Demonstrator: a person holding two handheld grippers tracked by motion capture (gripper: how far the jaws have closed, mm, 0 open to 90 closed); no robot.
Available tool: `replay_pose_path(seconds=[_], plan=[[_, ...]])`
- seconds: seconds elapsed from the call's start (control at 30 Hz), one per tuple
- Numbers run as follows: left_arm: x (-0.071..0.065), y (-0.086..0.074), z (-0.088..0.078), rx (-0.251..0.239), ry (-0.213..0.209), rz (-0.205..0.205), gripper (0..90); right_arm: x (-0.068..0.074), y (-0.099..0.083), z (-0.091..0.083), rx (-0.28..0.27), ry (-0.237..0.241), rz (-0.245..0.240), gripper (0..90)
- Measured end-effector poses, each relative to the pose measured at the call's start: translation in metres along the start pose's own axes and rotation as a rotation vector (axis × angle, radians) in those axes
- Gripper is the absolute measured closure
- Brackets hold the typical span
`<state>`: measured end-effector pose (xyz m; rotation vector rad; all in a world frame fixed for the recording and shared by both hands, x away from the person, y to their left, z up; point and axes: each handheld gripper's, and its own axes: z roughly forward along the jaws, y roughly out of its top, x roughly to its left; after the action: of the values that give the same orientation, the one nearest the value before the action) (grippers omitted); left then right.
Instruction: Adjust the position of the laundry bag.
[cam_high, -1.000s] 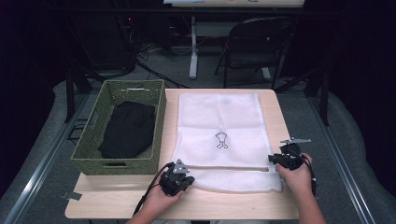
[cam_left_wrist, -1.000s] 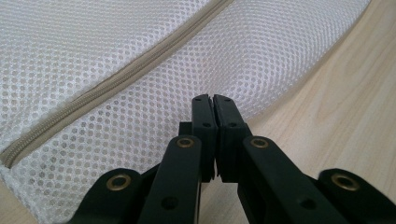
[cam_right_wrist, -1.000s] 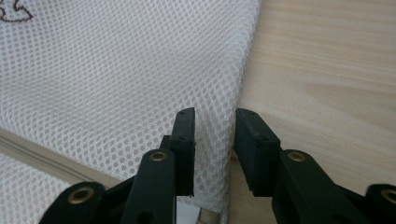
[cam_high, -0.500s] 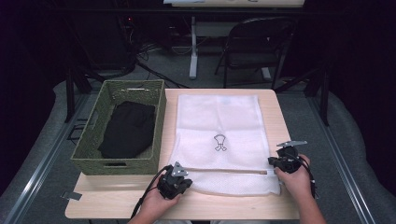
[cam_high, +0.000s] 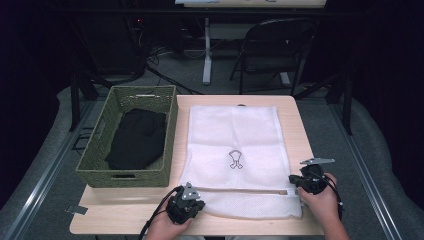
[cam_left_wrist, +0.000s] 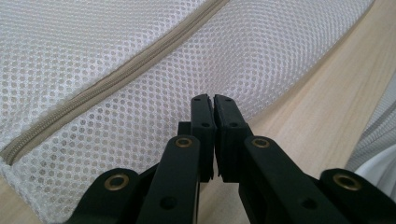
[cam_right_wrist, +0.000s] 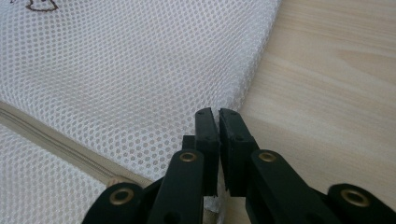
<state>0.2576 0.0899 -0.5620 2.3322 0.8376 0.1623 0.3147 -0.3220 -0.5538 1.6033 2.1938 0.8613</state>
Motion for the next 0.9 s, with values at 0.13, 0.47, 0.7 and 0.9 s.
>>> replay_pose_path(seconds=[0.13,0.47,0.7,0.9], plan=[[-0.002,-0.002,-0.002,-0.001,-0.004,-0.012,87.7,0.003,-0.002,-0.003,-0.001,-0.001,-0.007,86.1],[-0.002,0.002,-0.007,-0.023,-0.027,-0.027,69.5,0.000,-0.007,-0.009,-0.032,-0.018,0.003,72.7],[-0.006,0.021,-0.015,-0.087,-0.019,-0.027,59.8,0.003,-0.011,-0.014,-0.078,-0.033,-0.027,60.1],[-0.005,0.051,-0.009,-0.095,0.008,-0.017,55.1,0.008,-0.014,-0.017,-0.110,-0.052,-0.048,51.6]])
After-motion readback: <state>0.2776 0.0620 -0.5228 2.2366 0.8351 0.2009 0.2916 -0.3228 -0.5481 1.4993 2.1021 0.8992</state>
